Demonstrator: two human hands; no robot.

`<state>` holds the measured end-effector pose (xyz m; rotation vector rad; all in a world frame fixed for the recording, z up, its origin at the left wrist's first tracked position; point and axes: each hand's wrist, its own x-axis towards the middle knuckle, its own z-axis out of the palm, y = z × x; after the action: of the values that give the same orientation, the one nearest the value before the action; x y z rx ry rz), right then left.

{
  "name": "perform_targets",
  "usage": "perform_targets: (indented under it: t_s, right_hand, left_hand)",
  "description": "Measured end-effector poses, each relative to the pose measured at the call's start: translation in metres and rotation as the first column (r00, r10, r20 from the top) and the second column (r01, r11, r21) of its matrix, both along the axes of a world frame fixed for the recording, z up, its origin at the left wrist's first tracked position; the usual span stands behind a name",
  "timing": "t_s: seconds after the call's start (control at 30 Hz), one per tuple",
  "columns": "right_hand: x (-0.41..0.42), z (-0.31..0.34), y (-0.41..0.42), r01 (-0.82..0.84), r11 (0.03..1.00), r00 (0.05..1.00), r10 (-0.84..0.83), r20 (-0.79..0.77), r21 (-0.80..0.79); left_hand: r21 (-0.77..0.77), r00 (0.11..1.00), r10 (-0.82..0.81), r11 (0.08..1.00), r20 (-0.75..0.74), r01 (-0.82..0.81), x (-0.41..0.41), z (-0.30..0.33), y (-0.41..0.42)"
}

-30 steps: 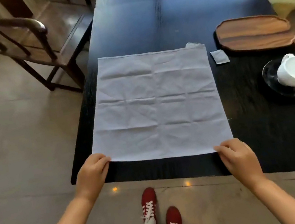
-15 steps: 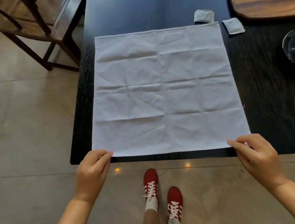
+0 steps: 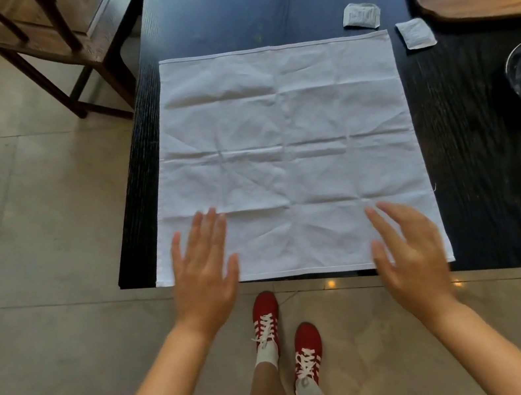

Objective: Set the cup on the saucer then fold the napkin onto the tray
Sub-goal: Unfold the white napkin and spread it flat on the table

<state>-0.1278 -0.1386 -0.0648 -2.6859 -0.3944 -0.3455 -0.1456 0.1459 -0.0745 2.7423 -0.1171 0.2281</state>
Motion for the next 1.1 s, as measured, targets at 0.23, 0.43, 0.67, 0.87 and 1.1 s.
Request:
perform_targets:
  t_s: [0.23, 0.43, 0.67, 0.87, 1.1]
  right_hand:
    - [0.041, -0.029, 0.068, -0.037, 0.966, 0.947, -0.048, -0.317, -0.256]
    - [0.045, -0.03, 0.003, -0.064, 0.934, 0.931, -0.071, -0.359, -0.352]
    - [0.047, -0.019, -0.039, 0.067, 0.884, 0.898, -0.255, -0.358, -0.462]
    - [0.079, -0.004, 0.025, 0.044, 0.951, 0.95, -0.134, -0.28, -0.306]
    - [0.145, -0.027, 0.066, -0.086, 0.949, 0.933, -0.03, -0.358, -0.304]
  left_hand:
    - [0.204, 0.967, -0.048, 0.974, -0.249, 0.1, 0.051, -0.028, -0.081]
    - [0.218, 0.961, 0.002, 0.974, -0.277, 0.061, 0.048, -0.033, -0.023]
    - [0.253, 0.899, 0.303, 0.94, -0.316, -0.229, 0.05, -0.029, 0.027]
    - [0.18, 0.978, 0.146, 0.977, -0.15, -0.118, 0.088, -0.009, -0.017]
    - [0.203, 0.954, -0.121, 0.963, -0.273, 0.18, 0.142, -0.029, -0.058]
